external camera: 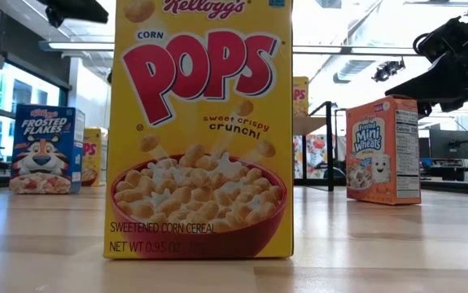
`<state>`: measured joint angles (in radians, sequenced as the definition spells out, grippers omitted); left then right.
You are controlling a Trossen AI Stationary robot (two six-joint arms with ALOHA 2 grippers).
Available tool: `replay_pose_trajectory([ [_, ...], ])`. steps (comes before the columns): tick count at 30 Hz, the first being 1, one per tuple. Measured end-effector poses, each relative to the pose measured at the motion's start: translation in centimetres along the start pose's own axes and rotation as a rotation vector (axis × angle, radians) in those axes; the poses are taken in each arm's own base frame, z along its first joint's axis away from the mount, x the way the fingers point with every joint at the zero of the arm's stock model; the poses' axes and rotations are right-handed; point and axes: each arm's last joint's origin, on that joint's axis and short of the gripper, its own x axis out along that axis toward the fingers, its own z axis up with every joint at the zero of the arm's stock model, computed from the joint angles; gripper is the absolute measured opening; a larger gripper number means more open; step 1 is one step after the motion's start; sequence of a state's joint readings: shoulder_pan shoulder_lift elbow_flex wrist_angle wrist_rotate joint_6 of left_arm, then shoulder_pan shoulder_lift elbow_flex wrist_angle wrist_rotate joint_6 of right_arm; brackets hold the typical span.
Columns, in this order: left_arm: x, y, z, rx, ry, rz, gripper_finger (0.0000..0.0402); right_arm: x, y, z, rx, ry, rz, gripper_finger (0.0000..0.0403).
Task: Stack cereal on shelf
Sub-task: Put the middle left blue cereal box on the shelf
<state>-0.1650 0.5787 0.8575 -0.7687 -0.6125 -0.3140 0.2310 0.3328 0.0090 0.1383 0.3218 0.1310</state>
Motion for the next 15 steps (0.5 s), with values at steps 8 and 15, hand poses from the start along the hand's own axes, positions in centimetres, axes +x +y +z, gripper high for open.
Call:
replay_pose_trajectory([
  [8,2.2,-1.1,-1.8,-0.005,0.248,0.073,0.0072,0.0,0.0,0.0,0.000,0.000,0.000,0.0197],
  [15,3.7,-2.0,-2.7,-0.064,0.369,0.150,0.0072,0.0,0.0,0.0,0.000,0.000,0.000,0.0197],
])
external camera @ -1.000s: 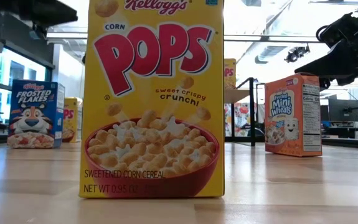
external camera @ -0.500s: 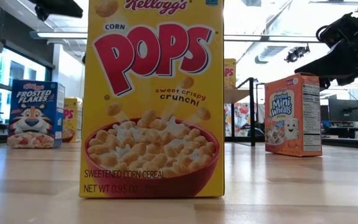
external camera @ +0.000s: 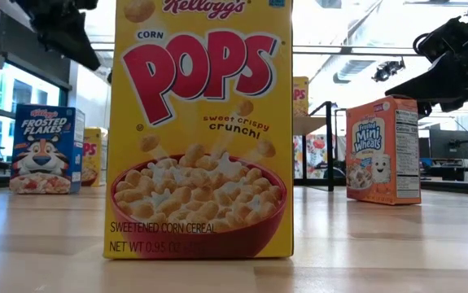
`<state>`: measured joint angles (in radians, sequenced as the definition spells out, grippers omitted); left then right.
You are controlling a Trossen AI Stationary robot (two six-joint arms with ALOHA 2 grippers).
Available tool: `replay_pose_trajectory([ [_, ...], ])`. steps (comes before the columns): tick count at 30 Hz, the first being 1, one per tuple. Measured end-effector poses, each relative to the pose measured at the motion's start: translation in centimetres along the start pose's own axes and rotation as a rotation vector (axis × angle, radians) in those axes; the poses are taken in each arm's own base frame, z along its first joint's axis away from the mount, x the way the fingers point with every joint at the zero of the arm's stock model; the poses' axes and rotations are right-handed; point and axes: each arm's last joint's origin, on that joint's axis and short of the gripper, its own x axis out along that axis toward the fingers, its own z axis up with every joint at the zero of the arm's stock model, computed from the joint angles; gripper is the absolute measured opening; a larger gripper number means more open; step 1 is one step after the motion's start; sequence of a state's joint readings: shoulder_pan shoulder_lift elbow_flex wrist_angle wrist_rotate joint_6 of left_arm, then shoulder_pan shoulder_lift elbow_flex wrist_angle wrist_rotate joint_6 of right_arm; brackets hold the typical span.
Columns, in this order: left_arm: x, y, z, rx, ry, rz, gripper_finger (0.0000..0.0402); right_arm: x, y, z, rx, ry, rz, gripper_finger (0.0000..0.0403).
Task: Stack cereal on shelf
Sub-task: Put the middle left blue cereal box on the shelf
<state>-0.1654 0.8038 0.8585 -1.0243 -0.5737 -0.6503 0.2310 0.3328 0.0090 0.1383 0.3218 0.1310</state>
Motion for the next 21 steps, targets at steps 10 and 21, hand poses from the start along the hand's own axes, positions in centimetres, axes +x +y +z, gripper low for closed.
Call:
replay_pose_trajectory([
  [10,1.7,-1.4,-0.7,0.002,0.194,-0.006,0.0083,0.0,0.0,0.0,0.000,0.000,0.000,0.0197],
  [21,2.4,-2.2,-1.4,0.037,0.315,-0.006,0.0178,0.0,0.0,0.0,-0.001,0.002,0.000,0.0197],
])
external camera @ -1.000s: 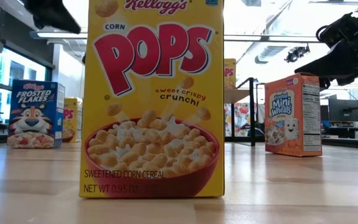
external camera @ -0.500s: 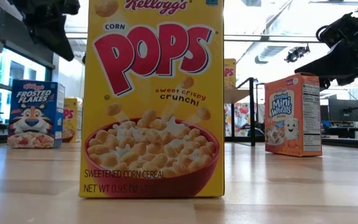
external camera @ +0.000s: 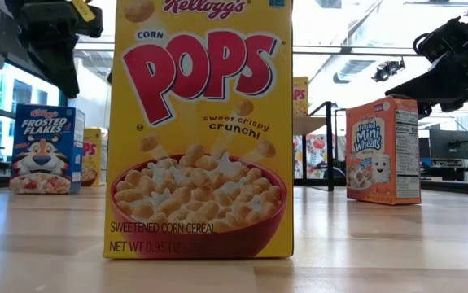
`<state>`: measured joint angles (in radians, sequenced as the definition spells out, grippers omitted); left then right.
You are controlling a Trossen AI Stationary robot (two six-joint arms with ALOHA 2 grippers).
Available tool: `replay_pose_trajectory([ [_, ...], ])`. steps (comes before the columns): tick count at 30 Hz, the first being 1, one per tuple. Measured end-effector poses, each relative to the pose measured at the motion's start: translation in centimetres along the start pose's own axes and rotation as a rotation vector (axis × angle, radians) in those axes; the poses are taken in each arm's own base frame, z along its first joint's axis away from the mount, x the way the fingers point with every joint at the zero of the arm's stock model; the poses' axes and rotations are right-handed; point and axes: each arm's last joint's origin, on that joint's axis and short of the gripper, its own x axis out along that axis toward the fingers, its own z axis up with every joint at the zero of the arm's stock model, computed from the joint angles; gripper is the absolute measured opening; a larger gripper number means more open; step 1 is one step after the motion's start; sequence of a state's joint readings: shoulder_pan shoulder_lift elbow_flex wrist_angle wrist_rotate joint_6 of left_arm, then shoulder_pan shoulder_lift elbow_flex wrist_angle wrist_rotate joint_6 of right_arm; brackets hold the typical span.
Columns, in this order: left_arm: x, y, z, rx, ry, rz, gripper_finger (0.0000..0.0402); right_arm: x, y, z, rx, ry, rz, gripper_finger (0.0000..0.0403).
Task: Stack cereal on shelf
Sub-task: Put the middle left blue cereal box on the shelf
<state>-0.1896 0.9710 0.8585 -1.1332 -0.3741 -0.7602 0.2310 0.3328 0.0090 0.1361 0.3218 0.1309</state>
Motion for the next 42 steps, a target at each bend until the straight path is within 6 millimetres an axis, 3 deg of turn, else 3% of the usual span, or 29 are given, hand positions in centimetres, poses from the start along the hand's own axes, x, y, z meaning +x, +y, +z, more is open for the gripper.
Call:
replay_pose_trajectory([
  [10,-0.1,-0.2,-0.6,0.010,0.048,-0.016,0.0254,0.0,0.0,0.0,0.000,0.001,0.000,0.0197],
  [16,1.1,-0.5,-1.1,0.050,0.124,-0.007,0.0279,0.0,0.0,0.0,-0.001,0.001,0.000,0.0197],
  [33,3.1,-1.7,-1.1,0.132,0.205,0.052,0.0278,0.0,0.0,0.0,-0.001,0.003,0.000,0.0197],
  [42,3.5,-2.0,-1.0,0.153,0.215,0.056,0.0224,0.0,0.0,-0.1,-0.002,0.005,0.000,0.0197],
])
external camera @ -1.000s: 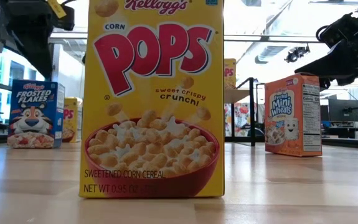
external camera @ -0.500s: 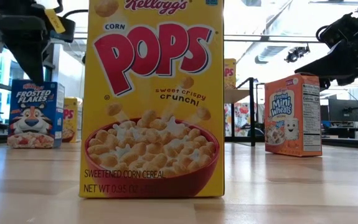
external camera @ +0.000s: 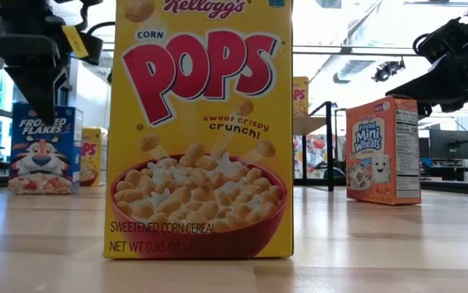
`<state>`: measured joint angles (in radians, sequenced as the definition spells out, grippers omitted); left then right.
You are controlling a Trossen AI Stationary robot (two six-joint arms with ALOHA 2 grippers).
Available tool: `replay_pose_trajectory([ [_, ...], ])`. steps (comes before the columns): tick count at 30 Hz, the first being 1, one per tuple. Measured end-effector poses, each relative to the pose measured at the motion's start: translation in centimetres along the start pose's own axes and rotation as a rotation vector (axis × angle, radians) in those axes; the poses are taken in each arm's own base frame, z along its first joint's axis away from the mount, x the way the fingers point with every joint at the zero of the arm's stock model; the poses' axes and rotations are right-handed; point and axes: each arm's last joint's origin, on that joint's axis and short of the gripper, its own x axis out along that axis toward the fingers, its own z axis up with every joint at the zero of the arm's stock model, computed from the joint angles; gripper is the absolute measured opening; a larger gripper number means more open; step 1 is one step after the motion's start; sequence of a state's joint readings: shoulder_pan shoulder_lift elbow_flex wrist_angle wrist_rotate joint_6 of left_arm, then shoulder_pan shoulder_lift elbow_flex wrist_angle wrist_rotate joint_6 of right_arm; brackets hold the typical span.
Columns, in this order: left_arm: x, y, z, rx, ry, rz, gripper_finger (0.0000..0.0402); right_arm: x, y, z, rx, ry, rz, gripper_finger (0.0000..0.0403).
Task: Stack cereal on shelf
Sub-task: Put the middle left blue cereal box on the shelf
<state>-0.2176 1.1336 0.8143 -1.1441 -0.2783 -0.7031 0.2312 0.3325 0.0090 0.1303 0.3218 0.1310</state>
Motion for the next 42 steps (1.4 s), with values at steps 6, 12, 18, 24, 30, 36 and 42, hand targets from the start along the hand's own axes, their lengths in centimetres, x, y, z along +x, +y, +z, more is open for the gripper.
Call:
replay_pose_trajectory([
  [6,0.0,-0.1,0.1,0.025,-0.011,-0.018,0.0175,0.0,0.0,0.0,0.000,0.000,0.000,0.0197],
  [12,-0.1,-0.2,0.2,0.049,-0.015,-0.038,0.0154,0.0,0.0,0.0,0.000,0.000,0.000,0.0197],
  [18,-1.2,-0.3,0.8,0.082,-0.055,-0.073,0.0152,0.0,0.0,0.0,0.000,0.000,0.000,0.0197],
  [24,-3.6,-0.2,2.1,0.156,-0.156,-0.048,0.0152,0.0,0.0,-0.1,-0.003,0.008,-0.001,0.0197],
  [30,-6.7,0.5,3.9,0.204,-0.279,-0.037,0.0152,0.0,0.0,-0.1,-0.004,0.012,-0.002,0.0197],
  [36,-9.8,1.8,5.7,0.288,-0.428,0.084,0.0152,0.0,0.0,-0.1,-0.005,0.014,-0.002,0.0197],
  [42,-11.1,3.8,7.8,0.372,-0.519,0.207,0.0151,0.0,0.0,-0.1,-0.005,0.014,-0.002,0.0197],
])
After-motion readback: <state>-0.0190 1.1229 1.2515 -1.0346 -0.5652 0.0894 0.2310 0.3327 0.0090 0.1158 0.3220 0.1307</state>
